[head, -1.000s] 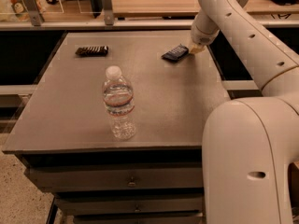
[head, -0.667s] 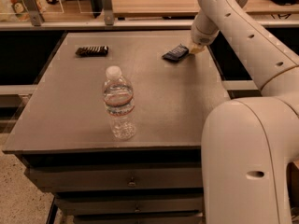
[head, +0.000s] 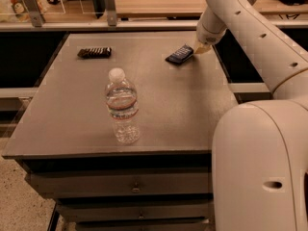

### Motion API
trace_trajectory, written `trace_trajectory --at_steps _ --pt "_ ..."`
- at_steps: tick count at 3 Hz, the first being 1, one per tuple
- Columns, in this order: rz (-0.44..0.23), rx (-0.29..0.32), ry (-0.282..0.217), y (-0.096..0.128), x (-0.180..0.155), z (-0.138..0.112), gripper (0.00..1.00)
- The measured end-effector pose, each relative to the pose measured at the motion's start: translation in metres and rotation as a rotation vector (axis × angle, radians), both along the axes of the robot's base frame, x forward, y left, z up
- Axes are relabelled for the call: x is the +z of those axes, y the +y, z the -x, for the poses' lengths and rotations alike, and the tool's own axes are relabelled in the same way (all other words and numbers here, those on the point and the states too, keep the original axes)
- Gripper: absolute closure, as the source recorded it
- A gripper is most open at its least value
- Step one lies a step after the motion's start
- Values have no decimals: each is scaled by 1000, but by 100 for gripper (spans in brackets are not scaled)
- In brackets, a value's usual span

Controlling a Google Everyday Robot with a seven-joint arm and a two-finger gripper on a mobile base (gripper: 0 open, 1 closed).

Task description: Pick rxbar blueberry

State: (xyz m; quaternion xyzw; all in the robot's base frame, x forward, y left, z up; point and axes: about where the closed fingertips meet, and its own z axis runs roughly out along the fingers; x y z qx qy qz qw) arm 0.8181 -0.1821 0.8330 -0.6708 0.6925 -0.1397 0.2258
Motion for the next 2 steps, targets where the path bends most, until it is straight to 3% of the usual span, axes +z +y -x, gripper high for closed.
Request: trace_trajectory --at_steps 2 --pt "-79 61 -45 19 35 13 100"
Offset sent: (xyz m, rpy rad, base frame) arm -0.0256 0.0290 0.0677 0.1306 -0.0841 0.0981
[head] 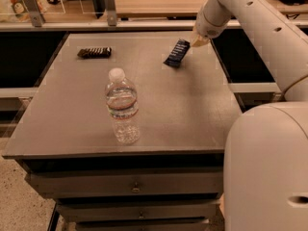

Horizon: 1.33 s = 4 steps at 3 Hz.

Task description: Pick rxbar blueberry

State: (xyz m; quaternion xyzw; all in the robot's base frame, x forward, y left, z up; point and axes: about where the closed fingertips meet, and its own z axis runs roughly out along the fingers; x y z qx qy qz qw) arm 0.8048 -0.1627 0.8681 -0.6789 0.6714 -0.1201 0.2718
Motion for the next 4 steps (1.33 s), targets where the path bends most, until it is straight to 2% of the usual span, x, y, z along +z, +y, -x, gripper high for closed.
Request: trace_trajectory --at_steps 2,4 --pt "-25 55 -30 19 36 15 100" --pt "-14 130 -79 38 80 32 100"
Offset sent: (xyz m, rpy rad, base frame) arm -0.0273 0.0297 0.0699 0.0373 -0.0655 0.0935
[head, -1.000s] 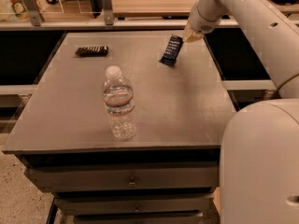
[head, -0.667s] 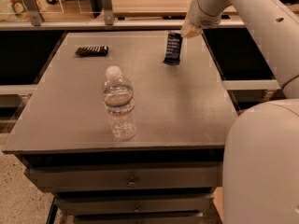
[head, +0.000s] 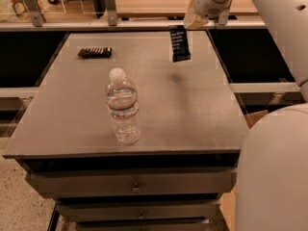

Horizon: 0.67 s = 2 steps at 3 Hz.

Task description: Pick rxbar blueberry

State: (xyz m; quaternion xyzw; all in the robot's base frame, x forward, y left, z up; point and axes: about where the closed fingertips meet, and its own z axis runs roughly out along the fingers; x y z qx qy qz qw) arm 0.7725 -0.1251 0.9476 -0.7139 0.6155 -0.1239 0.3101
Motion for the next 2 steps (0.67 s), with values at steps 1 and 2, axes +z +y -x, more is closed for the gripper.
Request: trace_trajectory --at_steps 1,2 --pt "0 43 -31 8 21 10 100" --pt "-17 96 -52 16 40 23 100"
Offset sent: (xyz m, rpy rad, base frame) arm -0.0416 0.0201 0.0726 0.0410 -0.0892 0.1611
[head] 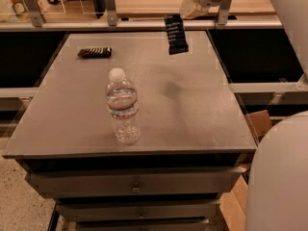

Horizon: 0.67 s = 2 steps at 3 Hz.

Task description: Pick rxbar blueberry

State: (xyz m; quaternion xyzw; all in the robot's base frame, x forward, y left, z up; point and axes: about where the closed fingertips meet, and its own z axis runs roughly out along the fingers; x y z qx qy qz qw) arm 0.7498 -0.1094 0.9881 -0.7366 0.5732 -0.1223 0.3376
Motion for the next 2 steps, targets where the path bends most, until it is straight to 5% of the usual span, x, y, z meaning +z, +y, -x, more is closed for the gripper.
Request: trace_trajectory --at_steps 2 --pt "-75 150 -12 11 17 22 100"
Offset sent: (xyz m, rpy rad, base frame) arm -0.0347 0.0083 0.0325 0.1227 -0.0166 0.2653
